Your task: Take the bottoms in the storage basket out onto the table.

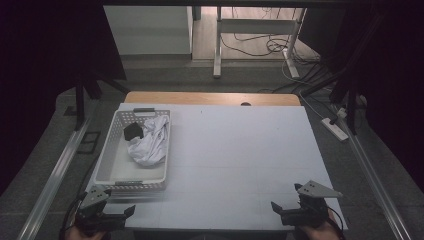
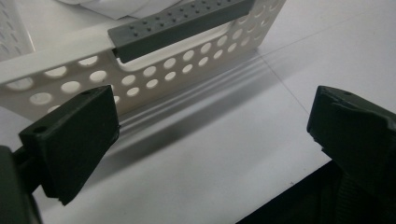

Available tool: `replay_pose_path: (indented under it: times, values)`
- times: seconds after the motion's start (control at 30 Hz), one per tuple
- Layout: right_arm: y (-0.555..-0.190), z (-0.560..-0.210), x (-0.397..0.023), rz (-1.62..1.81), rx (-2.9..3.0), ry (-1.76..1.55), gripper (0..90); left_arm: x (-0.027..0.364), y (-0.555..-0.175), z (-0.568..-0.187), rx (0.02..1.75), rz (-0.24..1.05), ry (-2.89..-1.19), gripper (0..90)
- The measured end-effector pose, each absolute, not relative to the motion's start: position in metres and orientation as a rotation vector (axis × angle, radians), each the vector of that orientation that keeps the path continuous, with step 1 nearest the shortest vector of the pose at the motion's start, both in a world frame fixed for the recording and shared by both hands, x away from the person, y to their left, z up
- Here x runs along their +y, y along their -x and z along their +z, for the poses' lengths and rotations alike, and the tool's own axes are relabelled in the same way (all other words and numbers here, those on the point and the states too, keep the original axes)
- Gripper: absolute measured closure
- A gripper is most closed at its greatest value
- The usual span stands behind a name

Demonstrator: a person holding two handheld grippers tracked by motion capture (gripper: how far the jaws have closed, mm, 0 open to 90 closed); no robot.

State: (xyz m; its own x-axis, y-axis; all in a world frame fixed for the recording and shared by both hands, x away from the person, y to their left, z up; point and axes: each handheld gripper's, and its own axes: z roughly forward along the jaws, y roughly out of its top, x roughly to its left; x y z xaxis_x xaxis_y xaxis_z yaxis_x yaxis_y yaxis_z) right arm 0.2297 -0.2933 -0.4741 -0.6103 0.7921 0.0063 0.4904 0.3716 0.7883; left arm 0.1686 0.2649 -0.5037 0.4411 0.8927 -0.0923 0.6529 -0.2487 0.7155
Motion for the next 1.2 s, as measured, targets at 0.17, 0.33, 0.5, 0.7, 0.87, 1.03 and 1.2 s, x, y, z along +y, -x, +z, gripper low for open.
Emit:
replay_pose_path:
  times: [0.17,0.33,0.5,0.7,0.87,1.03,1.2]
  values:
    - [-0.2306,-0.4744,-0.2939,1.114,2.268,-1.128,0.0,0.2644,-0.1687,-0.5037,1.284,0.428,-2.006,2.2]
    - [-0.2311,-0.4750,-0.2922,1.105,2.293,-1.109,0.0,0.2651,-0.1692,-0.5039,1.278,0.413,-2.005,2.2]
    - [-0.2314,-0.4754,-0.2917,1.106,2.308,-1.103,0.0,0.2657,-0.1699,-0.5041,1.281,0.402,-2.002,2.0]
    - [-0.2320,-0.4759,-0.2906,1.091,2.321,-1.097,0.0,0.2669,-0.1712,-0.5044,1.291,0.387,-1.997,1.3]
    - [-0.2322,-0.4760,-0.2906,1.091,2.323,-1.099,0.0,0.2671,-0.1719,-0.5041,1.292,0.379,-1.998,0.2]
    - [-0.2323,-0.4760,-0.2905,1.092,2.327,-1.098,0.0,0.2665,-0.1717,-0.5027,1.279,0.368,-1.987,0.0]
    - [-0.2327,-0.4763,-0.2904,1.093,2.332,-1.097,0.0,0.2656,-0.1716,-0.4974,1.258,0.383,-1.967,0.0]
